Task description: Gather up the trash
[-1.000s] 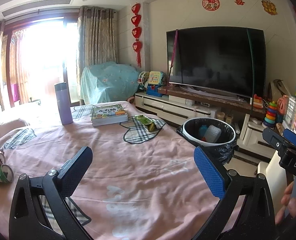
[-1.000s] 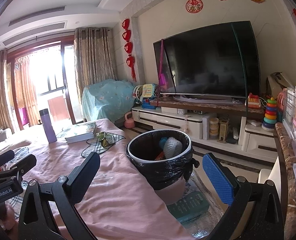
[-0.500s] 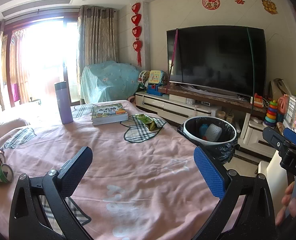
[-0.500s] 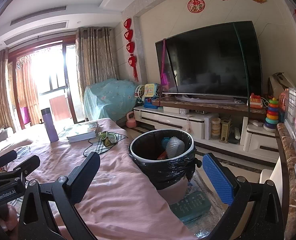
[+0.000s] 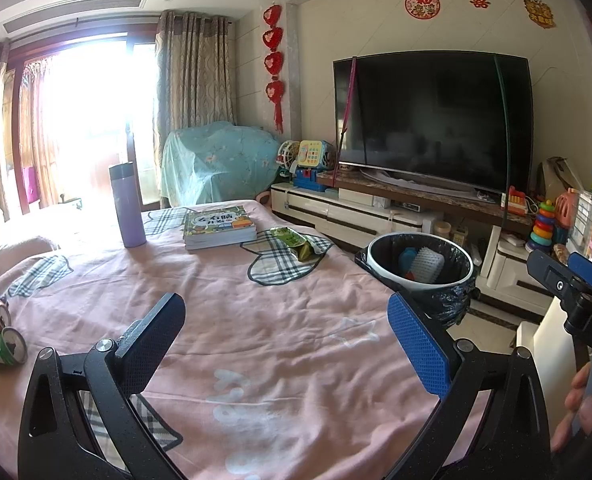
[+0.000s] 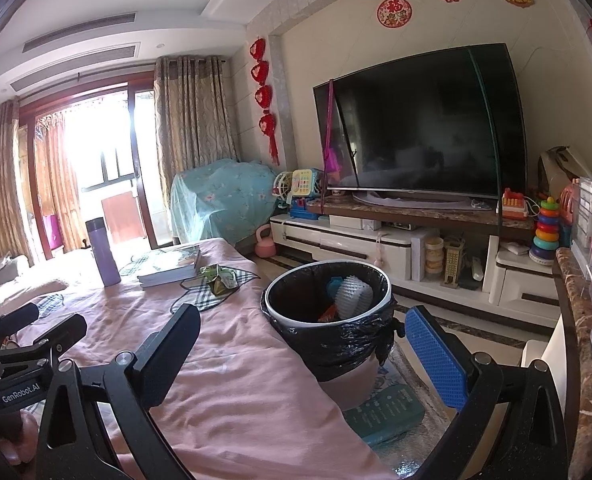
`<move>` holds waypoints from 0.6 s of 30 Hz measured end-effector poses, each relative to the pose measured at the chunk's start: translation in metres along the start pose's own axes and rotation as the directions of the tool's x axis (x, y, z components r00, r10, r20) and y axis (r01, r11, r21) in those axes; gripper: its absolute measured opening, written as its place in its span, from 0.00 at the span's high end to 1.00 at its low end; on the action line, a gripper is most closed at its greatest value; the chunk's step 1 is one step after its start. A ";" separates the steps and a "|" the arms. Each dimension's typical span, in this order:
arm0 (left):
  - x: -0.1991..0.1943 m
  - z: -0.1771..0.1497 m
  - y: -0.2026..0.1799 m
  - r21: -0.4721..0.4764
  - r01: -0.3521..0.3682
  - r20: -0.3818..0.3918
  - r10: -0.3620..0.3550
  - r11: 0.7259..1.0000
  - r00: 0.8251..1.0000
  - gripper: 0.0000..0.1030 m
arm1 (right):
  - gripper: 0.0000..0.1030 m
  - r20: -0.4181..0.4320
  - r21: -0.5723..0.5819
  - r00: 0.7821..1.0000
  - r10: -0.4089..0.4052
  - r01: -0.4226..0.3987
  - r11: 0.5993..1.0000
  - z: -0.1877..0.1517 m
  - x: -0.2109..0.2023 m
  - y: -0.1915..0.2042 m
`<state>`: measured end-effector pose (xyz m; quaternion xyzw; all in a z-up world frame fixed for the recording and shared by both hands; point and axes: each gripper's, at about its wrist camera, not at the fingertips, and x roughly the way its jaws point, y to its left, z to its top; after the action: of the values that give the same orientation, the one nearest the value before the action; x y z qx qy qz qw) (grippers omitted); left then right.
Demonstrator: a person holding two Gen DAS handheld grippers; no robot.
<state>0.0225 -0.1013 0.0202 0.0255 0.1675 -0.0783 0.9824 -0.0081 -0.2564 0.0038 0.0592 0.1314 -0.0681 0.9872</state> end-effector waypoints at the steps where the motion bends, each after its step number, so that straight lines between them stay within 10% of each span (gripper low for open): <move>1: 0.000 -0.001 0.000 0.000 0.000 -0.001 0.000 1.000 1.000 0.00 | 0.00 0.000 0.000 1.000 0.000 0.000 1.000 0.000 0.000 0.000; 18: 0.001 -0.004 0.000 -0.001 0.003 -0.007 -0.003 1.000 1.000 0.00 | 0.00 -0.002 0.001 1.000 0.004 -0.004 1.000 0.001 0.001 0.001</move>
<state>0.0221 -0.1013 0.0161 0.0250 0.1711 -0.0795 0.9817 -0.0072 -0.2560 0.0044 0.0598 0.1321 -0.0662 0.9872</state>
